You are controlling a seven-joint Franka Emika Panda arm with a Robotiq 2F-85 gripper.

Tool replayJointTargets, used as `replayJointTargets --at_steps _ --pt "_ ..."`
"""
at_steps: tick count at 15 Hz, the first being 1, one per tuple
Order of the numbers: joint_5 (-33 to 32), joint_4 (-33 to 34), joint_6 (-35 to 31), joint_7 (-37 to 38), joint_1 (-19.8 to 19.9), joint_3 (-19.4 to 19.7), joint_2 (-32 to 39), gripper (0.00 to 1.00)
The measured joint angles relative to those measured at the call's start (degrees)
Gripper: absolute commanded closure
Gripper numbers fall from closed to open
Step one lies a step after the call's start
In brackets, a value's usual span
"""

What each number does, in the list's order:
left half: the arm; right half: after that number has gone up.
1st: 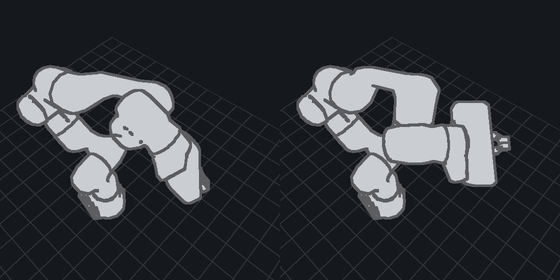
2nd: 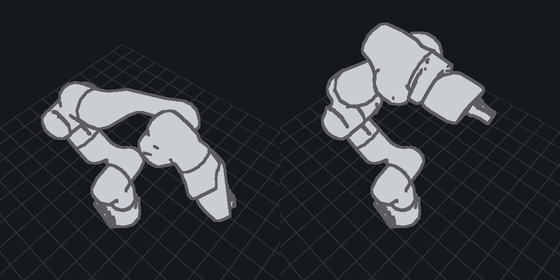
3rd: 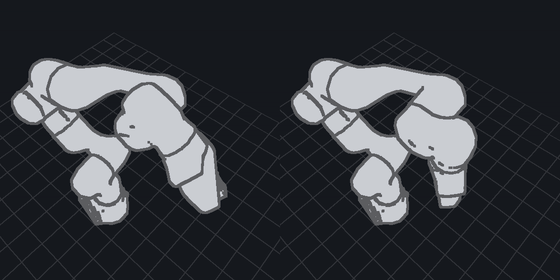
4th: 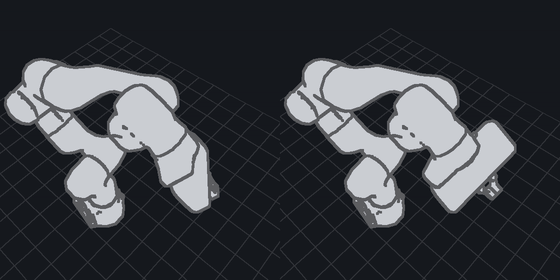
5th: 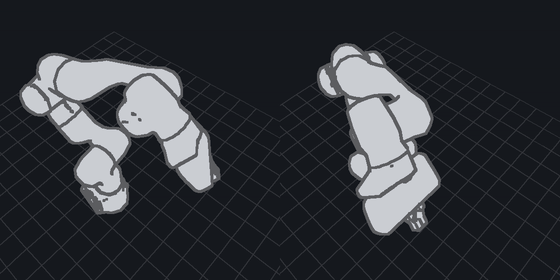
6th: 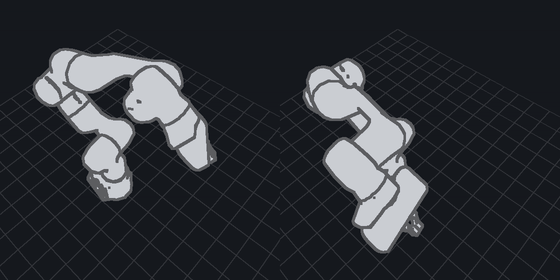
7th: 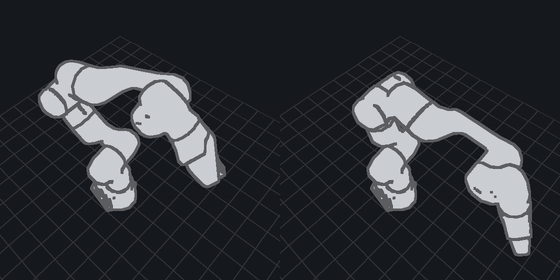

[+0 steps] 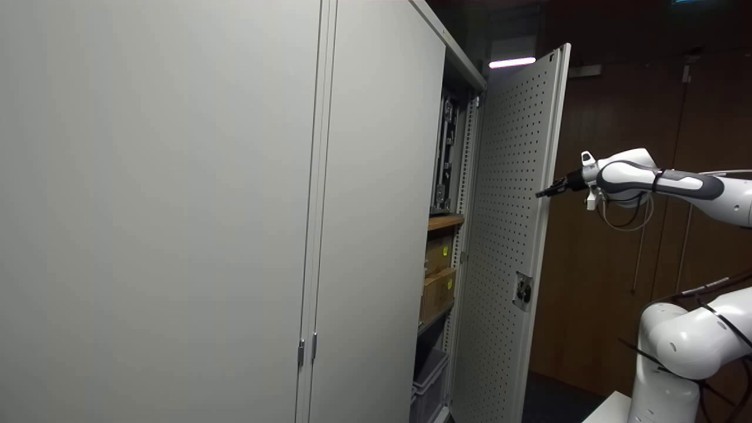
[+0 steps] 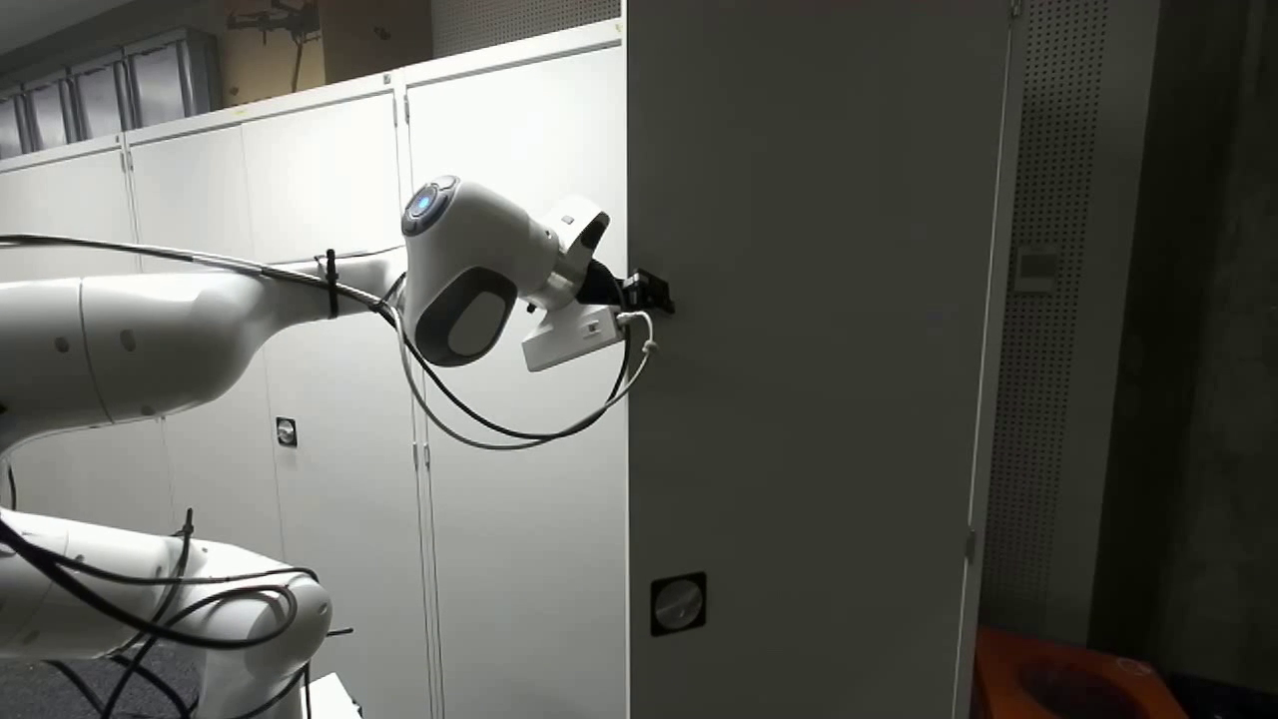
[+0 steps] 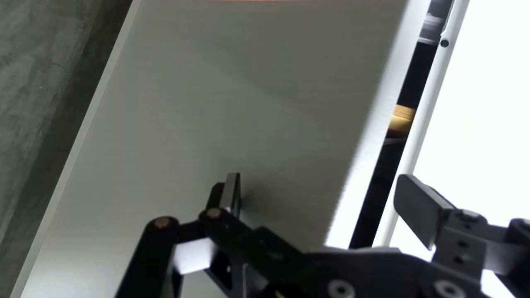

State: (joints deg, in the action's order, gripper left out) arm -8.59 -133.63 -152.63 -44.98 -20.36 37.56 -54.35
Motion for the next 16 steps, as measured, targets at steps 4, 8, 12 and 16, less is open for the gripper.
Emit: replayJointTargets --at_steps 4,8,12,16 --pt "0.83 0.03 0.00 0.00 0.00 -0.93 0.81 0.00" --pt "1.23 0.15 0.02 0.00 0.00 -1.81 1.33 0.00" --pt "1.53 0.30 0.02 0.00 0.00 -2.53 2.21 0.00" --pt "2.22 0.59 0.02 0.00 -0.01 -3.72 3.58 0.00"
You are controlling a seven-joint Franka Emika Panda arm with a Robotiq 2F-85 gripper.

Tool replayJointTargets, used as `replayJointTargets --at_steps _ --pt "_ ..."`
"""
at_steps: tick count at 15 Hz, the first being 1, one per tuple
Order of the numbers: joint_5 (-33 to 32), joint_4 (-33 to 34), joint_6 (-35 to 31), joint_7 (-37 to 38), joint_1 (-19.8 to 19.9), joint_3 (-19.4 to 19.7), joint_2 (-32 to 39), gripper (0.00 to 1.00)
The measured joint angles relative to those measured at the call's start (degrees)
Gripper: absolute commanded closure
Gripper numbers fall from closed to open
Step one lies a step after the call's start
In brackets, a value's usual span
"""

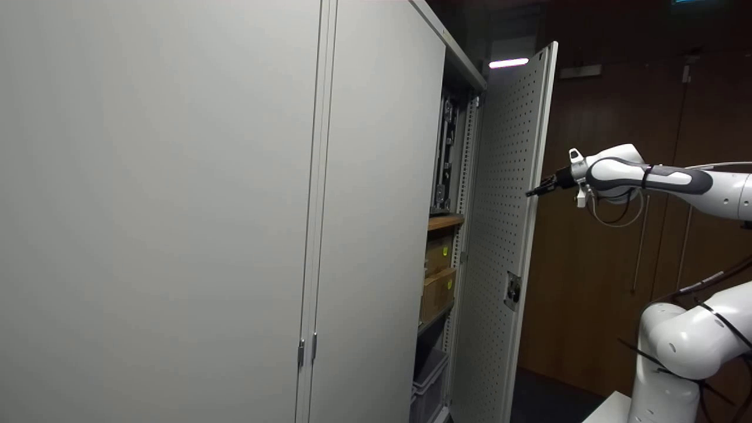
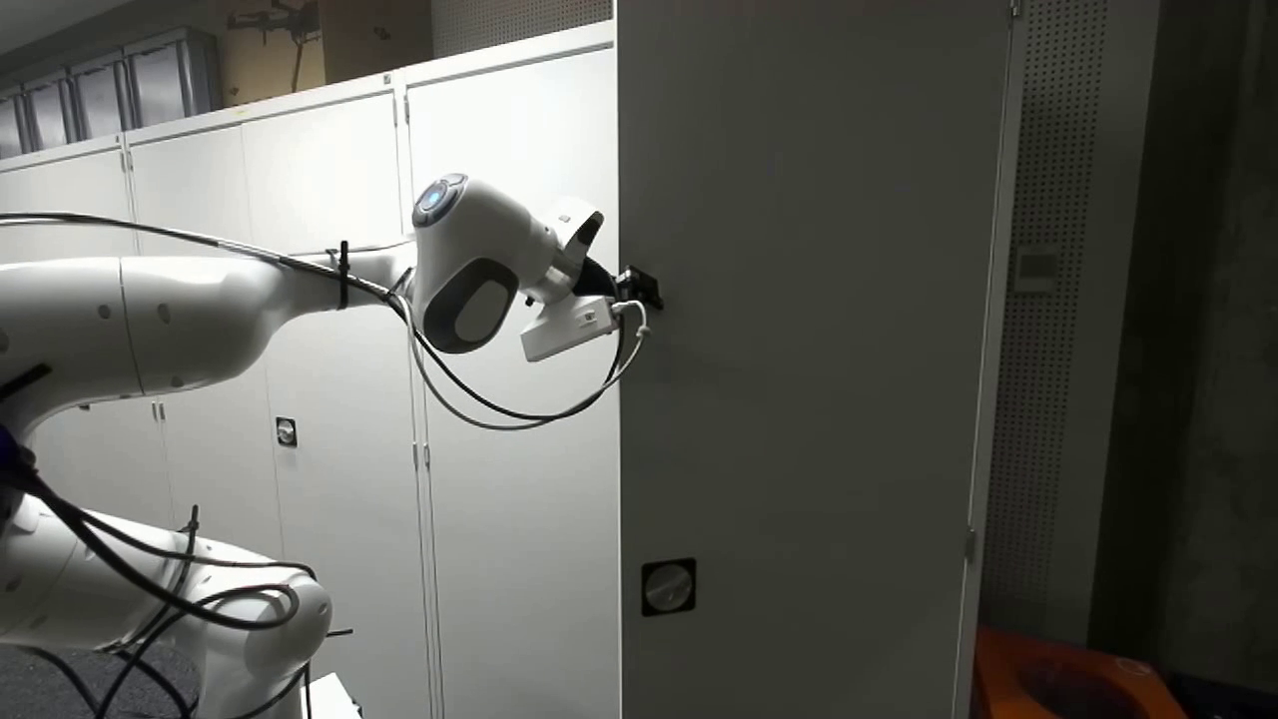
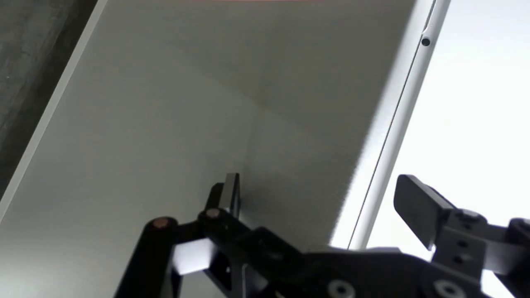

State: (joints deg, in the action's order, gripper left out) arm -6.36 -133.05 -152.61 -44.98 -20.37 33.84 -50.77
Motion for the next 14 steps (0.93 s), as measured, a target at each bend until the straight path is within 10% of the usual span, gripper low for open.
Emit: replayJointTargets --at_steps 14 --pt "3.52 2.08 0.00 0.00 -0.01 -4.00 5.39 0.00"
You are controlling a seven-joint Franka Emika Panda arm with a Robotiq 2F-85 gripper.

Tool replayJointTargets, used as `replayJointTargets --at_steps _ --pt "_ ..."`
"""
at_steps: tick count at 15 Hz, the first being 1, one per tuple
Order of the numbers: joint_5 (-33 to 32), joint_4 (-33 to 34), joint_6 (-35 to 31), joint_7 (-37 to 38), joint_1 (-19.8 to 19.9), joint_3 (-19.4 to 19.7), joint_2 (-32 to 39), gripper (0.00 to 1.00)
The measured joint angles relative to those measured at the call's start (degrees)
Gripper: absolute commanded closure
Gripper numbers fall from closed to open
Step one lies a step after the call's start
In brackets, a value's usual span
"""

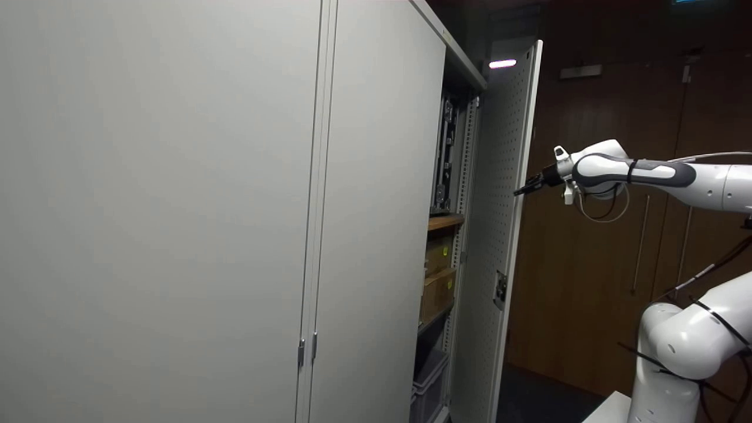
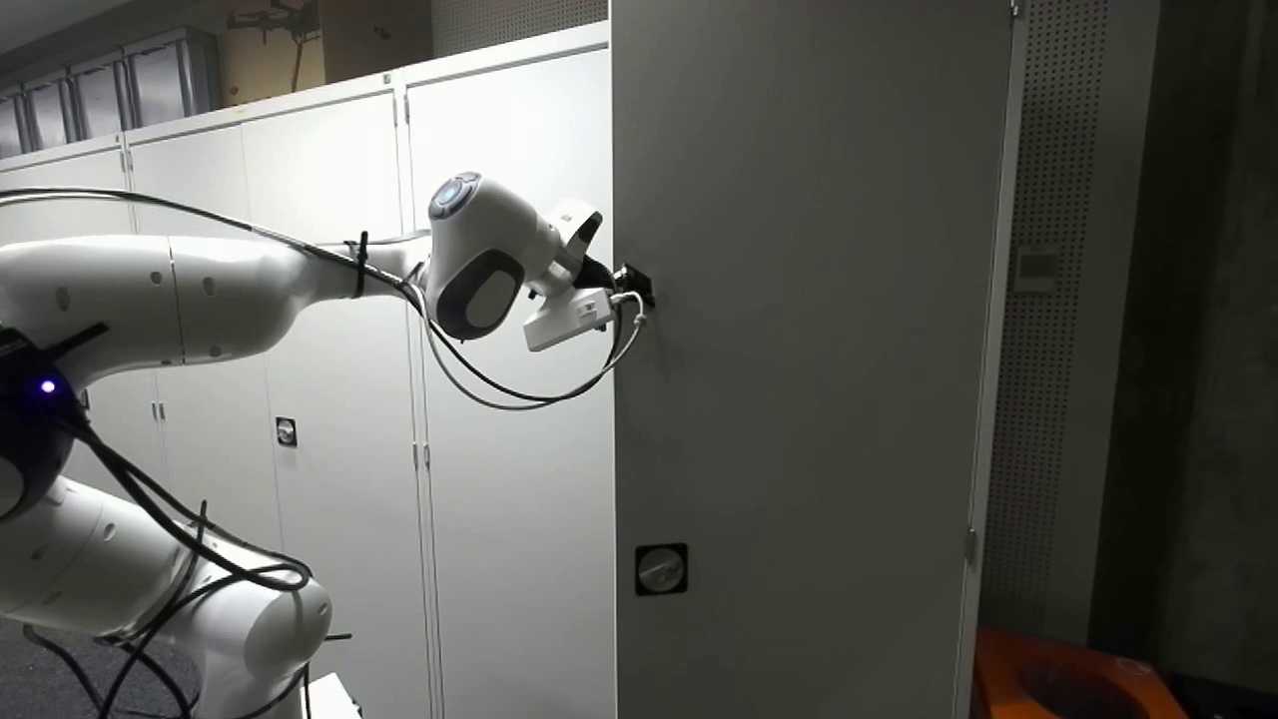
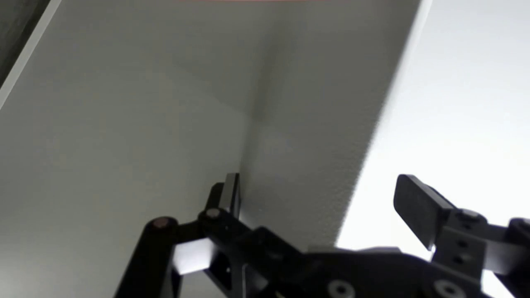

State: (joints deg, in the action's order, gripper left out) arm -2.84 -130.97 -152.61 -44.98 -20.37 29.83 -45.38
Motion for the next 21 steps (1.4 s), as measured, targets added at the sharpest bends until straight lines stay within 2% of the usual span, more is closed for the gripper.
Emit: replayJointTargets --at_steps 9,21 --pt "2.25 1.27 0.00 -0.30 -0.10 -1.77 2.63 0.00" --pt "7.36 3.64 0.02 -4.53 -3.78 -1.83 5.52 0.00"
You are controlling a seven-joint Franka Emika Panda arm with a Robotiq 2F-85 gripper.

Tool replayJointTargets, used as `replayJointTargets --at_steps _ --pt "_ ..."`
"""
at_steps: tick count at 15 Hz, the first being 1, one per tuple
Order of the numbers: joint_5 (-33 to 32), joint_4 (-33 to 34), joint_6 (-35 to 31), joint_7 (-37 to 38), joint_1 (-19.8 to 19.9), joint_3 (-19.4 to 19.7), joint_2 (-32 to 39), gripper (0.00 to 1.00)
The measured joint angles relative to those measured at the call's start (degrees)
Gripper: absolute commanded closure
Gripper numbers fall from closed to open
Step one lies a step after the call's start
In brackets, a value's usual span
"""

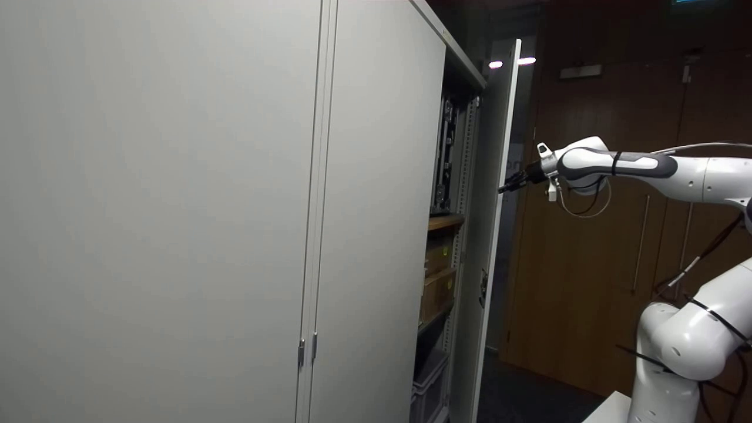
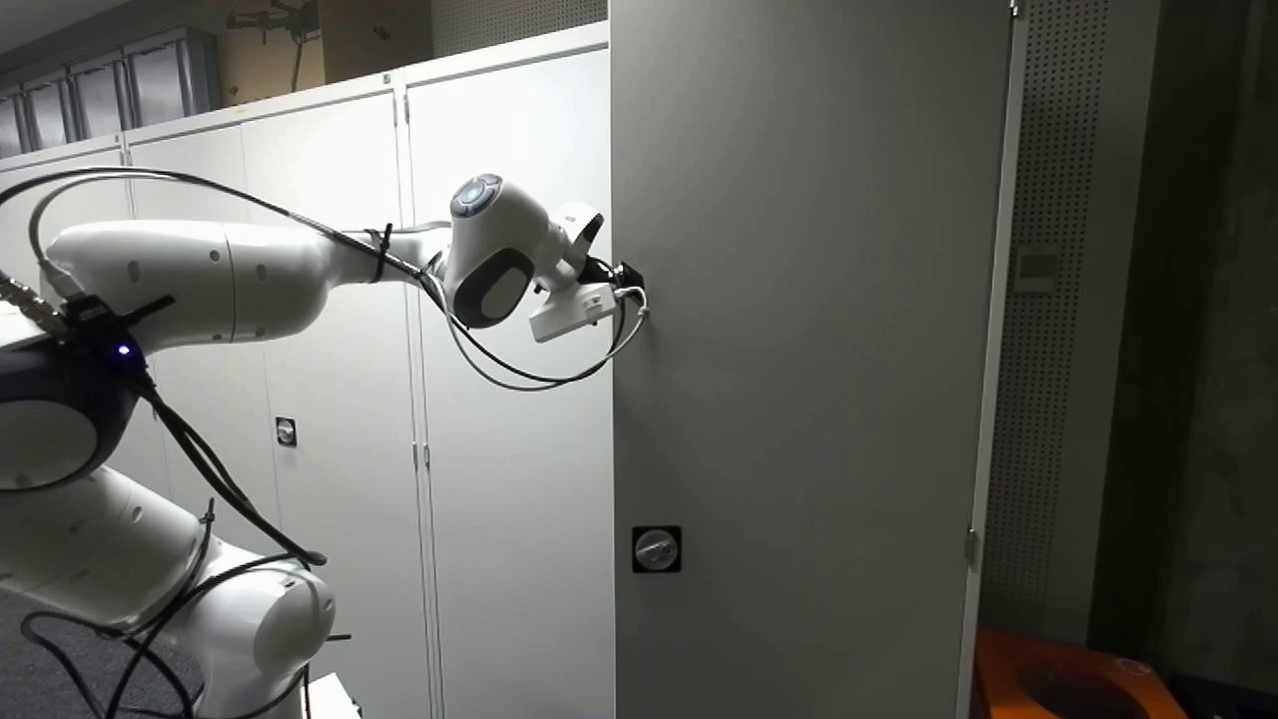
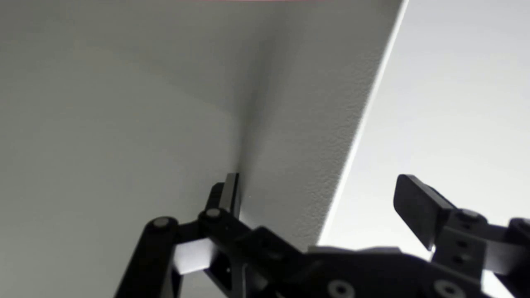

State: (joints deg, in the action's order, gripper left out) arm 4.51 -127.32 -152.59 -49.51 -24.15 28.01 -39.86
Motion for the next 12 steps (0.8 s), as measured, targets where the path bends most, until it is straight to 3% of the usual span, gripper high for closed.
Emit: replayJointTargets --at_steps 12 --pt "6.00 3.03 5.04 -6.17 -1.30 0.01 1.36 0.00"
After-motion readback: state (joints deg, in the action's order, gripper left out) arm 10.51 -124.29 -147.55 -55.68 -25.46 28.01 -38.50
